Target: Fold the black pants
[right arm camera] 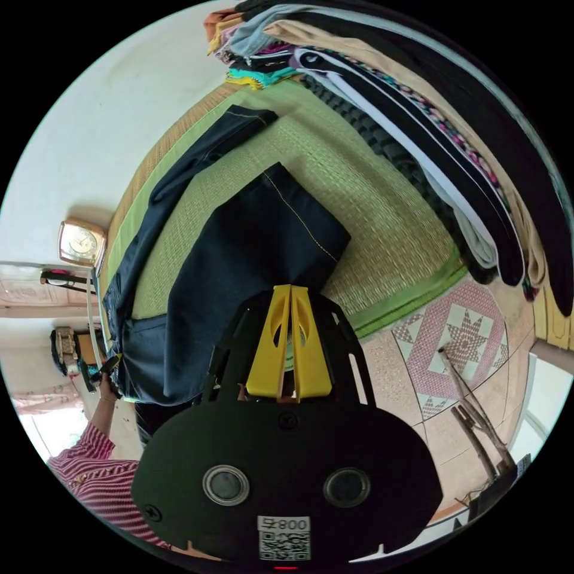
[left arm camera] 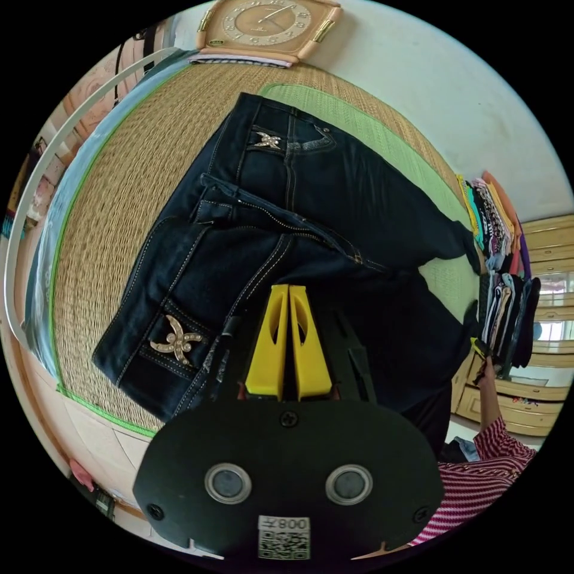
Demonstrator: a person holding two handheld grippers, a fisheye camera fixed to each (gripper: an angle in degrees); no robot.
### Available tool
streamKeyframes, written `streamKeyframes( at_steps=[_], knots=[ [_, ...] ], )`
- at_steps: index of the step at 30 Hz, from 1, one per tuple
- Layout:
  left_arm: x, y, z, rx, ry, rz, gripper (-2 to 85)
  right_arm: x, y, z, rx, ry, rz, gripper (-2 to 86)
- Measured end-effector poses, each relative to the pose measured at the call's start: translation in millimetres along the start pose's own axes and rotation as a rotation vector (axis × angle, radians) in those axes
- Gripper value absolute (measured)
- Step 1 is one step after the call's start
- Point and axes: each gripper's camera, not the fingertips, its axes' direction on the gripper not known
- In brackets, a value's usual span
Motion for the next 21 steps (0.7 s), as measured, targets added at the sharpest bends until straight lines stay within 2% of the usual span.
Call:
streamKeyframes(
  at_steps=[2, 6, 10, 13, 16, 18, 21],
  knots=[
    [7, 9, -12, 0.008, -0.039, 0.030, -0.1, 6, 10, -1, 0.010, 0.010, 0.033, -0.1],
    [2, 28, -40, 0.017, 0.038, -0.039, -0.1, 22, 31, -2, 0.047, -0.020, 0.102, -0.1],
    [16, 41, -71, 0.033, 0.040, -0.007, 0.0, 24, 43, -7, 0.105, -0.042, 0.149, -0.1],
    [46, 47, -98, 0.094, 0.135, 0.110, 0.0, 1, 36, -12, 0.149, -0.051, 0.084, -0.1],
    [91, 45, -104, 0.034, 0.194, 0.283, 0.1, -30, 14, 5, 0.116, -0.070, -0.013, -0.1],
    [121, 43, -98, -0.047, 0.179, 0.370, 0.0, -48, 0, 21, 0.080, -0.036, -0.060, -0.1],
    [134, 36, -98, -0.088, 0.092, 0.378, 0.0, -58, -16, 56, 0.004, 0.020, -0.078, 0.0]
  ],
)
